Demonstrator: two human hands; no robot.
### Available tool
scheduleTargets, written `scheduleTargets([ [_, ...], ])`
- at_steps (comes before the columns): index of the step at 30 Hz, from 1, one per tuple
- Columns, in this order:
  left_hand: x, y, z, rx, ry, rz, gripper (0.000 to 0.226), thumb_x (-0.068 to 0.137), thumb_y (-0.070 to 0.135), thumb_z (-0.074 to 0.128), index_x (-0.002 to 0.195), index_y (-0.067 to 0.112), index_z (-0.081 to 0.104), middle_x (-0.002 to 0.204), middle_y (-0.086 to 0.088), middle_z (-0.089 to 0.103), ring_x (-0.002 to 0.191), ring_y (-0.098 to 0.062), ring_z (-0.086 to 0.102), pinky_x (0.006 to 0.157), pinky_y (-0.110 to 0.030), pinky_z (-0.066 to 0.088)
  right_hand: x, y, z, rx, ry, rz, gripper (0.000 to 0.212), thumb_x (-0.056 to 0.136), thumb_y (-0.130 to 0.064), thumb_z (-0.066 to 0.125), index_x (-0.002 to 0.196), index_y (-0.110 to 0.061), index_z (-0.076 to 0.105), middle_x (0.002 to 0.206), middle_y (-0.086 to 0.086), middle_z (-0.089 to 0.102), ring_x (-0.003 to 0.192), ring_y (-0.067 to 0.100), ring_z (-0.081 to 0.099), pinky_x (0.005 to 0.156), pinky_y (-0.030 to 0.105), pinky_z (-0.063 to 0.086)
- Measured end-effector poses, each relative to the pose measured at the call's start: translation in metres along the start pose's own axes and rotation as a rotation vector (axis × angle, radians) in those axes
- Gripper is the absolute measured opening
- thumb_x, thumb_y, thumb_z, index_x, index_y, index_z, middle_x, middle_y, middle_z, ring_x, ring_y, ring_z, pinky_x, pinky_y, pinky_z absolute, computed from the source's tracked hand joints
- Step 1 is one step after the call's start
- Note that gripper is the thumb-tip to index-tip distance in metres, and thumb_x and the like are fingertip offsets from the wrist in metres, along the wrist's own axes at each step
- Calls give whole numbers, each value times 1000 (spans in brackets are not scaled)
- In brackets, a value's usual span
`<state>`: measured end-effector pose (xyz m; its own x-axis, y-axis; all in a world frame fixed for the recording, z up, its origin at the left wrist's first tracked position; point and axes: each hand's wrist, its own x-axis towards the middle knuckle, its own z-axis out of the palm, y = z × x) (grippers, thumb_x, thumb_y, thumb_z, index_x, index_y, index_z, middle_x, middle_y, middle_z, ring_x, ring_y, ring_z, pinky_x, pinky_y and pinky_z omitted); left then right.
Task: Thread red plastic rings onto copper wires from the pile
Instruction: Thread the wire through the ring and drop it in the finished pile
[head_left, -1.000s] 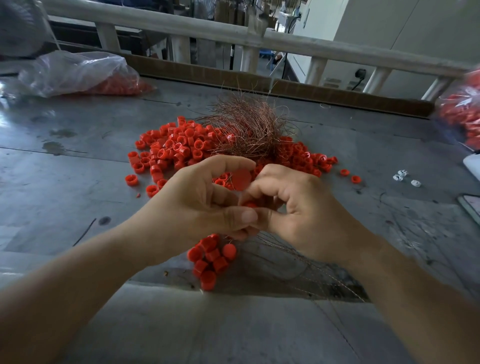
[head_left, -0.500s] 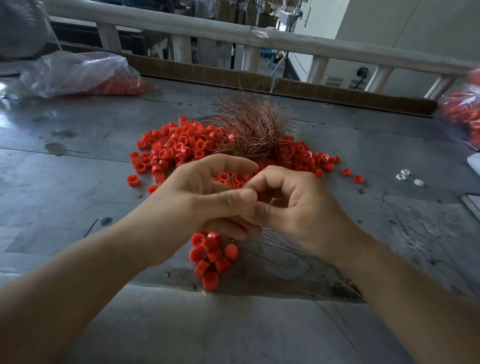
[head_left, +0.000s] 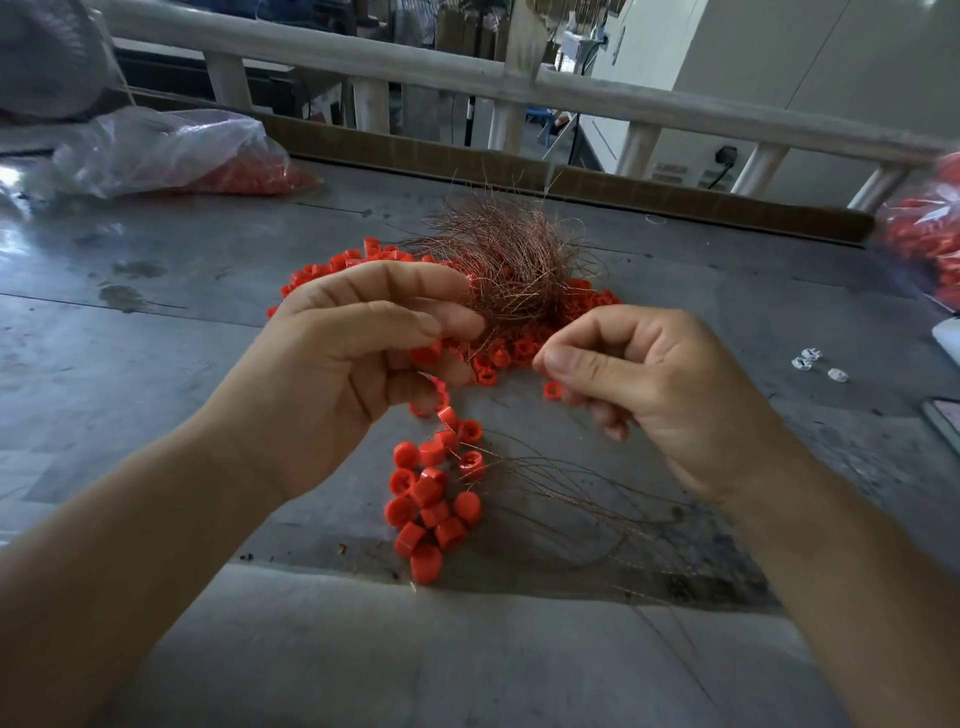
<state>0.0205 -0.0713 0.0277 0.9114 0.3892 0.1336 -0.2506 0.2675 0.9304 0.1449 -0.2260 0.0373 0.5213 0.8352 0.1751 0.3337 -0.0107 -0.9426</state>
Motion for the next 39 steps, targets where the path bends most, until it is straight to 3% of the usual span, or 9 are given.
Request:
scheduleTargets([
  [5, 1, 0, -2, 99, 50, -35, 27, 55, -3, 55, 69, 14, 72, 63, -5, 66, 43, -14, 58, 36, -16, 41, 0, 1, -6, -258, -47, 8, 9, 71, -33, 64, 71, -24, 66, 59, -9, 63, 48, -1, 49, 44, 10, 38],
  [9, 2, -3, -4, 382, 118, -73, 29, 76, -14, 49, 74, 9, 67, 61, -10, 66, 44, -19, 61, 34, -18, 42, 2, 10, -1, -548, -110, 20, 14, 79, -26, 67, 69, -32, 62, 56, -25, 58, 58, -11, 53, 52, 5, 39],
  [12, 5, -8, -9, 661, 241, -56, 23, 79, -9, 56, 71, 10, 65, 54, -8, 66, 44, -16, 63, 34, -17, 42, 2, 15, 3, -676, -161, 33, 12, 81, -27, 67, 71, -32, 62, 63, -20, 57, 64, -16, 51, 59, 1, 38],
  [16, 14, -6, -26, 760, 483, 12, 28, 77, -6, 57, 63, 17, 65, 50, -3, 65, 42, -9, 59, 34, -12, 37, 2, 18, 2, -771, -208, 62, 4, 81, -28, 67, 80, -24, 68, 67, -18, 57, 60, -11, 52, 60, 1, 37],
  [20, 20, 0, -45, 917, 624, 77, 29, 72, 0, 62, 58, 26, 65, 53, -2, 65, 56, -12, 61, 57, -23, 48, 3, 18, 2, -786, -221, 63, 8, 81, -32, 67, 80, -24, 68, 66, -17, 58, 61, -6, 53, 60, 2, 38],
  [22, 19, -1, -48, 1014, 629, 78, 28, 74, 4, 64, 59, 28, 64, 60, 5, 64, 59, -12, 57, 65, -27, 45, 3, 18, 1, -762, -209, 64, 11, 80, -35, 66, 77, -25, 68, 64, -15, 59, 63, -11, 53, 58, 2, 38],
  [26, 18, -6, -49, 1288, 548, 28, 17, 70, 15, 73, 65, 29, 64, 65, 7, 62, 64, -18, 56, 60, -26, 35, 5, 18, -5, -752, -109, 43, 14, 80, -39, 64, 77, -25, 67, 66, -14, 61, 67, -6, 56, 59, 4, 40],
  [31, 16, -9, -49, 1504, 399, -105, 14, 67, 22, 78, 72, 29, 66, 75, 1, 63, 81, -24, 57, 67, -31, 42, 6, 18, -7, -755, -31, 29, 13, 81, -37, 64, 76, -26, 67, 63, -15, 59, 71, -12, 52, 59, 1, 38],
  [39, 17, -9, -44, 1480, 416, 31, 8, 75, 20, 72, 75, 27, 68, 67, 11, 57, 70, -16, 53, 62, -26, 36, 8, 22, -9, -798, 64, 13, 15, 83, -34, 64, 76, -21, 68, 53, -17, 50, 57, -19, 47, 52, 1, 35],
])
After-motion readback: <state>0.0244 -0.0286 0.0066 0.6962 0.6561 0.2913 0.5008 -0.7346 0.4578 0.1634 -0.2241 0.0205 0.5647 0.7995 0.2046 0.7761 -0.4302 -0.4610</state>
